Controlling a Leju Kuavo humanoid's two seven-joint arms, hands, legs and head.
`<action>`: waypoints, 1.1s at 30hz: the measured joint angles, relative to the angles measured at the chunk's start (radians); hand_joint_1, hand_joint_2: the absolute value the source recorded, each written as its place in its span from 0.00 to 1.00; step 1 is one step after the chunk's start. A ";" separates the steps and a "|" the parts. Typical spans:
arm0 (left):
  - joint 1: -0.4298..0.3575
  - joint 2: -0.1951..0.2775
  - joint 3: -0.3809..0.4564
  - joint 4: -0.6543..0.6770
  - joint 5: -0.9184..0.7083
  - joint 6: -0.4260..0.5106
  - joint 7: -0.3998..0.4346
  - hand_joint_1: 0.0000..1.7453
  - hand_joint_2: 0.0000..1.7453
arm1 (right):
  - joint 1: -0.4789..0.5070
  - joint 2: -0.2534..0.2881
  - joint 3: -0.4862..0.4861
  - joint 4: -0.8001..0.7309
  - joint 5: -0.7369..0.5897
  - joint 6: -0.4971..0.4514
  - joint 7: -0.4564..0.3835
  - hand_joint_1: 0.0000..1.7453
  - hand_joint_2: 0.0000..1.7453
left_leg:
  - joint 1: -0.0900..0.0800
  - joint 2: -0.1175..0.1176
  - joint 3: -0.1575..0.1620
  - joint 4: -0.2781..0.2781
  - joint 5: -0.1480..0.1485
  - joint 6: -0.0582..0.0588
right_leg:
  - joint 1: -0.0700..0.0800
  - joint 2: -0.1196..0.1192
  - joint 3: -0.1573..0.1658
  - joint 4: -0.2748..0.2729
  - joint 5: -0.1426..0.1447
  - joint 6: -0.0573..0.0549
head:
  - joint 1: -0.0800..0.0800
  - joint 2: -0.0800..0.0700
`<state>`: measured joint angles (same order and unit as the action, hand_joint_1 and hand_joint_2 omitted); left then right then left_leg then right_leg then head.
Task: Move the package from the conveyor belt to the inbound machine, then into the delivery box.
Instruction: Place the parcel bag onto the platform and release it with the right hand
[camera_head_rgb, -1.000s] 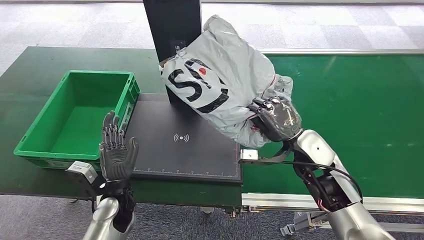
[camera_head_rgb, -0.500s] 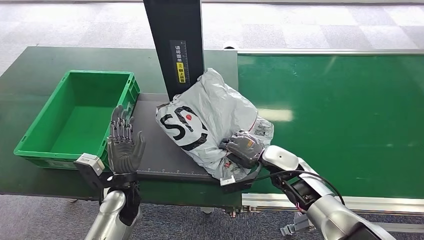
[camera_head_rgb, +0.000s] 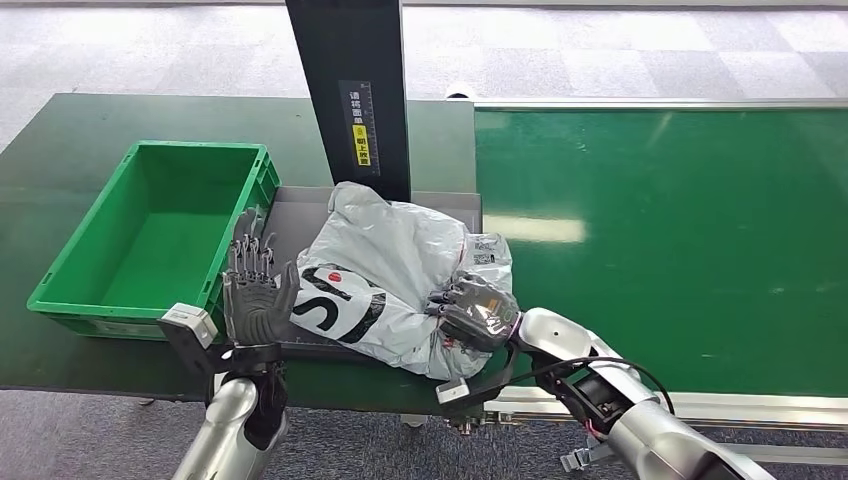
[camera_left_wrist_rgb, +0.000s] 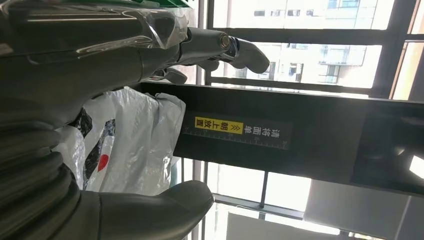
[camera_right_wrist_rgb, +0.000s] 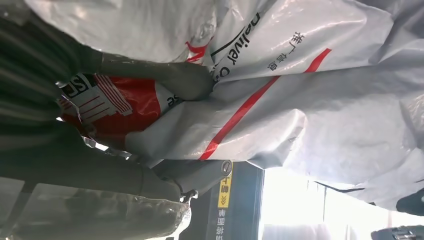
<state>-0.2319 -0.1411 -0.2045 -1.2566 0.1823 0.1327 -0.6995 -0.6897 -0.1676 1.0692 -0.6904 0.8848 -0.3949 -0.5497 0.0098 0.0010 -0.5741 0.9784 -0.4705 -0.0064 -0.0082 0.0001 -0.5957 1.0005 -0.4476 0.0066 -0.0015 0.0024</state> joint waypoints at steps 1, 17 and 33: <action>-0.001 0.000 -0.001 0.003 0.000 -0.001 0.000 0.00 1.00 | 0.004 0.001 0.002 0.000 0.004 -0.005 0.007 0.71 1.00 | 0.000 0.000 0.000 0.000 0.000 0.000 | 0.000 0.000 0.000 0.000 0.000 0.000 | 0.000 0.000; -0.034 0.002 -0.028 0.046 0.007 -0.022 0.000 0.00 1.00 | 0.027 -0.016 -0.028 -0.017 -0.032 -0.075 0.047 0.00 1.00 | 0.000 0.000 0.000 0.000 0.000 0.000 | 0.000 0.000 0.000 0.000 0.000 0.000 | 0.000 0.000; -0.052 0.001 -0.039 0.076 0.008 -0.026 -0.001 0.00 1.00 | 0.262 -0.077 -0.310 -0.455 -0.536 -0.013 -0.147 0.00 1.00 | 0.000 0.000 0.000 0.000 0.000 0.000 | 0.000 0.000 0.000 0.000 0.000 0.000 | 0.000 0.000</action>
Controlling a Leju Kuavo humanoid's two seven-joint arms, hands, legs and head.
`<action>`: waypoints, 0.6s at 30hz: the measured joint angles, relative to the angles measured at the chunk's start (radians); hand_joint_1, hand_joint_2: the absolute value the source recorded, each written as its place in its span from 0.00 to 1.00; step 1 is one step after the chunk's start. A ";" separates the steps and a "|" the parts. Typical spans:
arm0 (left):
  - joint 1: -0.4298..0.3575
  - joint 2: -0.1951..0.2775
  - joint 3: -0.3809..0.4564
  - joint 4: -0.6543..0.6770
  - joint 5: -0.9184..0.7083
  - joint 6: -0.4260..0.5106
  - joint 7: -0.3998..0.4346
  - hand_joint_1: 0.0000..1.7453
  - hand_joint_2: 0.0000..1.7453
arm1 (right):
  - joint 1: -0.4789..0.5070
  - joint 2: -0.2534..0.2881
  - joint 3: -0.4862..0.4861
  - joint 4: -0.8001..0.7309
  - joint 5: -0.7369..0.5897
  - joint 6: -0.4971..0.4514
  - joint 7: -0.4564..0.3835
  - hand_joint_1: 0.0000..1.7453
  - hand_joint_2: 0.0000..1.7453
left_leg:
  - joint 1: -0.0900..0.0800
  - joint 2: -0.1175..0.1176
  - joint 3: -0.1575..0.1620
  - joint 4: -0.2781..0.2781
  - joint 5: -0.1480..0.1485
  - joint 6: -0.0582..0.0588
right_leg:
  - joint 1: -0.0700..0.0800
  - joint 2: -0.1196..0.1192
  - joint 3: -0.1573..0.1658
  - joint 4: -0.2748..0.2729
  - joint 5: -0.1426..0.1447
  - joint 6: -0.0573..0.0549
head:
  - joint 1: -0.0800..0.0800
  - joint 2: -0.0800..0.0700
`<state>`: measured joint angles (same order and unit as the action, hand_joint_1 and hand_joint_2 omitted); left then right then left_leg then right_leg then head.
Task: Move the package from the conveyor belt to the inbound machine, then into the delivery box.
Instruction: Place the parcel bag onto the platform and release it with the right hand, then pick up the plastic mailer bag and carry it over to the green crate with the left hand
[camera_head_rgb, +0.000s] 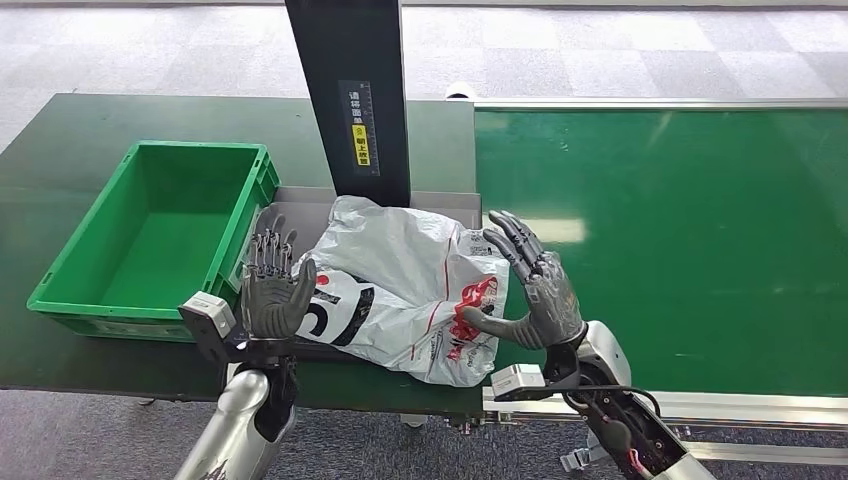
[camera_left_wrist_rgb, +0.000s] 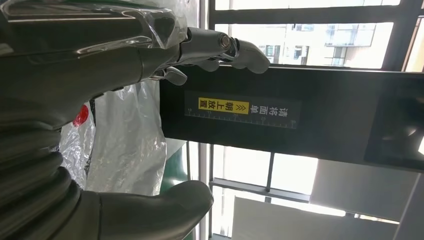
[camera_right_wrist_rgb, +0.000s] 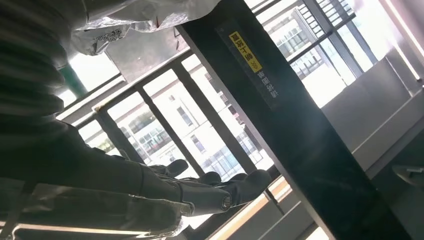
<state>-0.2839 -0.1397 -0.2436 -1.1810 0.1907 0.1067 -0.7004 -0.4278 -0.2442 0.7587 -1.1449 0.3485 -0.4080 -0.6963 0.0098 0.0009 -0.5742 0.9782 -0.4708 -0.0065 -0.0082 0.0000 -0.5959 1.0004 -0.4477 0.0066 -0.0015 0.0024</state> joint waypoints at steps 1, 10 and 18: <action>0.000 0.000 -0.001 0.000 0.000 0.000 0.000 0.00 1.00 | 0.018 0.002 -0.016 -0.024 -0.034 0.025 -0.001 0.00 1.00 | 0.000 0.000 0.000 0.000 0.000 0.000 | 0.000 0.000 0.000 0.000 0.000 0.000 | 0.000 0.000; 0.000 0.014 -0.075 -0.001 -0.196 -0.054 0.043 0.00 1.00 | 0.146 0.056 -0.158 -0.137 -0.178 0.212 -0.003 0.00 1.00 | 0.000 0.000 0.000 0.000 0.000 0.000 | 0.000 0.000 0.000 0.000 0.000 0.000 | 0.000 0.000; 0.000 0.038 -0.222 0.000 -0.531 -0.103 0.080 0.00 1.00 | 0.197 0.100 -0.276 -0.157 -0.228 0.361 -0.003 0.00 1.00 | 0.000 0.000 0.000 0.000 0.000 0.000 | 0.000 0.000 0.000 0.000 0.000 0.000 | 0.000 0.000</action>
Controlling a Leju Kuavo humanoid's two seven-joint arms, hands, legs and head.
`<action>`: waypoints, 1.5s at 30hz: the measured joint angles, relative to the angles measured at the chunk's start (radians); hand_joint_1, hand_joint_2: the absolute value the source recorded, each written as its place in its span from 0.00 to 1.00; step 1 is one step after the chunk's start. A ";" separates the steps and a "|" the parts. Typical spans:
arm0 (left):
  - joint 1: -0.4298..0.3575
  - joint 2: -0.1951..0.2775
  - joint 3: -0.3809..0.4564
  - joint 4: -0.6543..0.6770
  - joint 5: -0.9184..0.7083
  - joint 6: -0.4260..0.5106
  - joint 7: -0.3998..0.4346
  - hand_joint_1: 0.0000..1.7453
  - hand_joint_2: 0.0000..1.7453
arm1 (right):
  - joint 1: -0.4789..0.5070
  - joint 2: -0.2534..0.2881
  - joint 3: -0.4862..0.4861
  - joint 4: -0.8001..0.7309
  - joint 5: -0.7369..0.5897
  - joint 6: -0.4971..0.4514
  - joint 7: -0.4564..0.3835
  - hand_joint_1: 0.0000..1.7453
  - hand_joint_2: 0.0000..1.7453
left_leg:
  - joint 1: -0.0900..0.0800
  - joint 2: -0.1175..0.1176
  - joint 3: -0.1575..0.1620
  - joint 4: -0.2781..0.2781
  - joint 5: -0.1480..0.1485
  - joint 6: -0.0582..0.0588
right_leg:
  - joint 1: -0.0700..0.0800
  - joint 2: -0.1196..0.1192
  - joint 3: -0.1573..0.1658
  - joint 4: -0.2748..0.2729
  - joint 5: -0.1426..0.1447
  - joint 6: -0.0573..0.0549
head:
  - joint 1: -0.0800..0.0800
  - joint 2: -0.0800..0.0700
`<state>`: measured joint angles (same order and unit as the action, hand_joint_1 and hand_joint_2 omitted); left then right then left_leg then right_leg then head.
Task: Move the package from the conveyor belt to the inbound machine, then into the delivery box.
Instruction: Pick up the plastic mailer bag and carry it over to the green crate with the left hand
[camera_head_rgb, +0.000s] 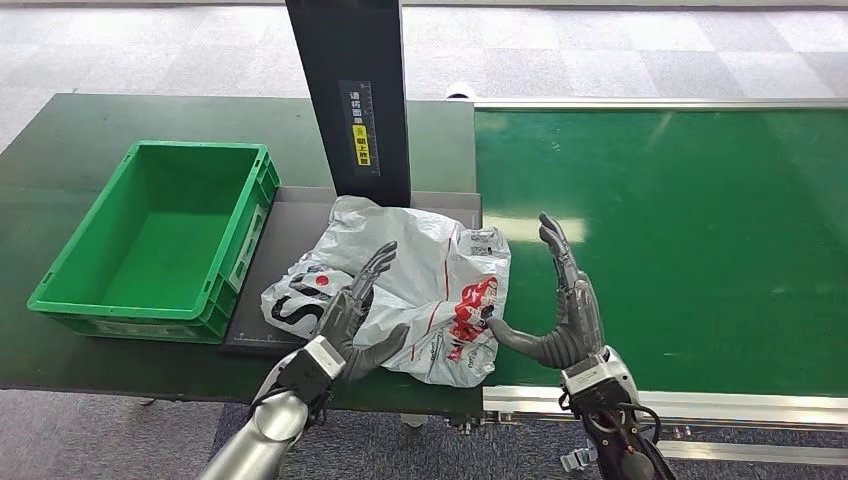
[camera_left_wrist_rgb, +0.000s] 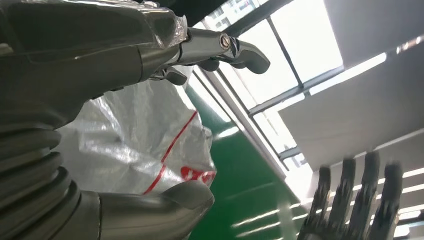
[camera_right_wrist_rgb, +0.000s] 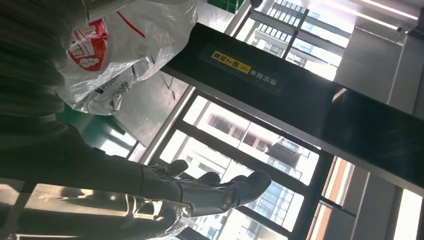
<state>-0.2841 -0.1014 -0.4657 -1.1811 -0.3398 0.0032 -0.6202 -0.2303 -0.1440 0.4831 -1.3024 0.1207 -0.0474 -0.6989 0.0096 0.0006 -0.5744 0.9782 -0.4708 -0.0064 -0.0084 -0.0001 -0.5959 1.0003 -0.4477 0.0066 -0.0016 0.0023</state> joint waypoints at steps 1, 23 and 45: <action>0.000 0.002 -0.008 0.000 -0.018 -0.003 0.005 0.00 1.00 | 0.003 0.003 -0.008 0.000 -0.005 0.014 0.000 0.00 1.00 | 0.000 0.000 0.000 0.000 0.000 0.000 | 0.000 0.000 0.000 0.000 0.000 0.000 | 0.000 0.000; -0.091 0.002 0.015 0.256 -0.535 0.318 0.541 0.25 1.00 | 0.093 0.112 -0.193 0.013 0.098 0.159 0.058 0.00 1.00 | 0.000 0.001 0.000 0.000 0.000 0.000 | 0.000 0.001 0.000 0.000 0.000 0.000 | 0.000 0.000; -0.066 -0.015 0.074 0.238 -0.431 0.392 0.324 1.00 1.00 | 0.091 0.132 -0.206 0.031 0.103 0.170 0.057 0.00 1.00 | 0.000 0.001 0.000 0.000 0.000 0.000 | 0.000 0.000 0.000 0.000 0.000 0.000 | 0.000 0.000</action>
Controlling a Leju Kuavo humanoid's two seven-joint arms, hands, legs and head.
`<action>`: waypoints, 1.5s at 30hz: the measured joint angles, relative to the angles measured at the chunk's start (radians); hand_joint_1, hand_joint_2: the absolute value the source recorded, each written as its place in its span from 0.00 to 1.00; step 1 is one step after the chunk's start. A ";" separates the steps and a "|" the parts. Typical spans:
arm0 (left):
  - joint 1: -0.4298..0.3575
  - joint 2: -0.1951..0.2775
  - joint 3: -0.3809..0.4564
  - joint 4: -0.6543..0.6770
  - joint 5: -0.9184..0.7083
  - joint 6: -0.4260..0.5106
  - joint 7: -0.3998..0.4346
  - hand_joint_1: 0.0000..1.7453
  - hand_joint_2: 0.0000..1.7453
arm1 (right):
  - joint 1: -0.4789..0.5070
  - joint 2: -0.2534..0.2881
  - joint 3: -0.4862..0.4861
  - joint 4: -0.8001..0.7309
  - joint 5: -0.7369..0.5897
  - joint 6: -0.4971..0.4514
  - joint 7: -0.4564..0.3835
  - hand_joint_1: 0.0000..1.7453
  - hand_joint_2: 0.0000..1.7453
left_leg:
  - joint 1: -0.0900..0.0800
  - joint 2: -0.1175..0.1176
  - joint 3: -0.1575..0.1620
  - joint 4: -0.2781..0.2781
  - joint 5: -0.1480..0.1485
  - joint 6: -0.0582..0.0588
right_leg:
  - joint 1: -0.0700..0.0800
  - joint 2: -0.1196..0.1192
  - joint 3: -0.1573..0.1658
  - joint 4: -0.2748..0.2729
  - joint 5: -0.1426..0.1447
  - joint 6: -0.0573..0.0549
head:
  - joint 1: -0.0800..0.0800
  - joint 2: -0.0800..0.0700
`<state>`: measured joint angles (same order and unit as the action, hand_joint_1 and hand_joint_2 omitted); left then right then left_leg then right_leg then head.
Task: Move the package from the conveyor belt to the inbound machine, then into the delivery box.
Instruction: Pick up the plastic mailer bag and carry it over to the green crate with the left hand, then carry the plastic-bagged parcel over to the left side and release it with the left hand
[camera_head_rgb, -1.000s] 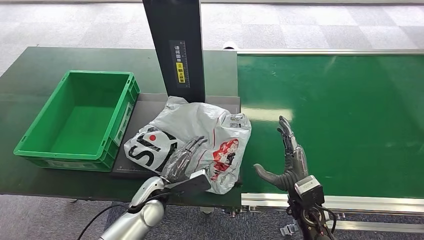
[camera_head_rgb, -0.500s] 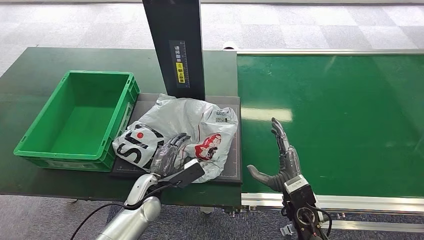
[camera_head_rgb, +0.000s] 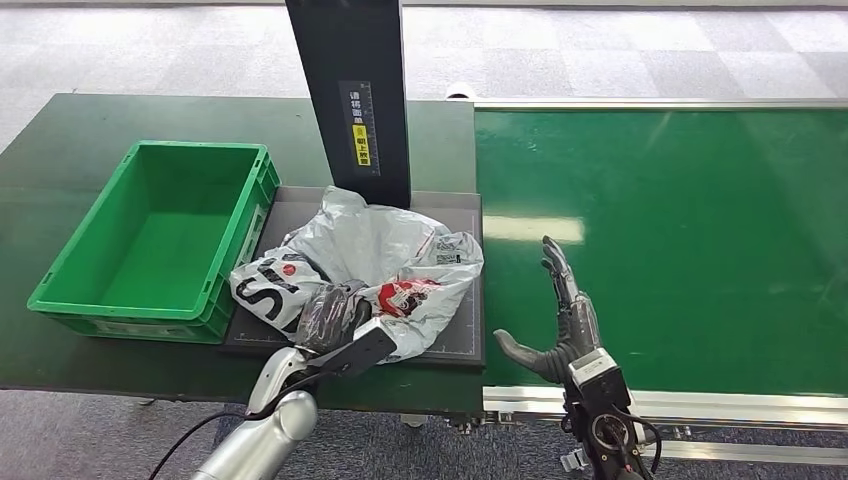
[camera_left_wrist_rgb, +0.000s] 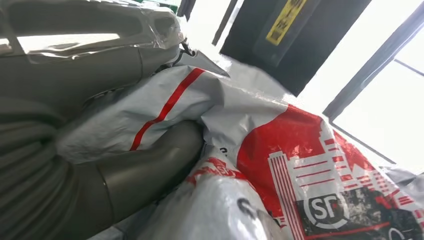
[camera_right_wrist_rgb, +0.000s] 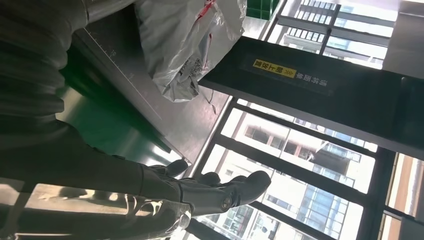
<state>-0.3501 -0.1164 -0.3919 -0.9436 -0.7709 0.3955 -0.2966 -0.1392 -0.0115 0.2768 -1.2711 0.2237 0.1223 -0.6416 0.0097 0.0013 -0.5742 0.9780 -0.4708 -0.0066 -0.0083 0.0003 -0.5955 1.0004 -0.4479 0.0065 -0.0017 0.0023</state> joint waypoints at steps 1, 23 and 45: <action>0.004 0.000 0.000 -0.011 0.013 0.015 -0.028 1.00 1.00 | 0.000 0.000 0.000 0.000 -0.003 0.001 0.000 0.00 1.00 | 0.000 0.000 0.000 0.000 0.000 0.000 | 0.000 0.000 0.000 0.000 0.000 0.000 | 0.000 0.000; 0.092 0.016 0.052 -0.592 0.043 0.297 -0.400 1.00 1.00 | 0.006 -0.028 -0.001 0.002 -0.065 -0.025 -0.038 0.00 1.00 | 0.000 0.000 0.000 0.000 0.000 0.000 | 0.000 0.000 0.000 0.000 0.000 0.000 | 0.000 0.000; -0.279 0.089 0.374 -0.027 0.502 0.159 -0.307 1.00 1.00 | -0.011 -0.037 0.001 0.023 -0.076 -0.031 -0.045 0.00 1.00 | 0.000 0.000 0.000 0.000 0.001 -0.001 | 0.000 0.000 0.000 0.000 0.000 0.000 | 0.000 0.000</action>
<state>-0.6292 -0.0273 -0.0182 -0.9702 -0.2691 0.5545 -0.6038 -0.1503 -0.0490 0.2777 -1.2476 0.1482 0.0916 -0.6869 0.0098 0.0015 -0.5739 0.9780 -0.4701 -0.0071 -0.0080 0.0004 -0.5955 1.0008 -0.4475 0.0061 -0.0015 0.0023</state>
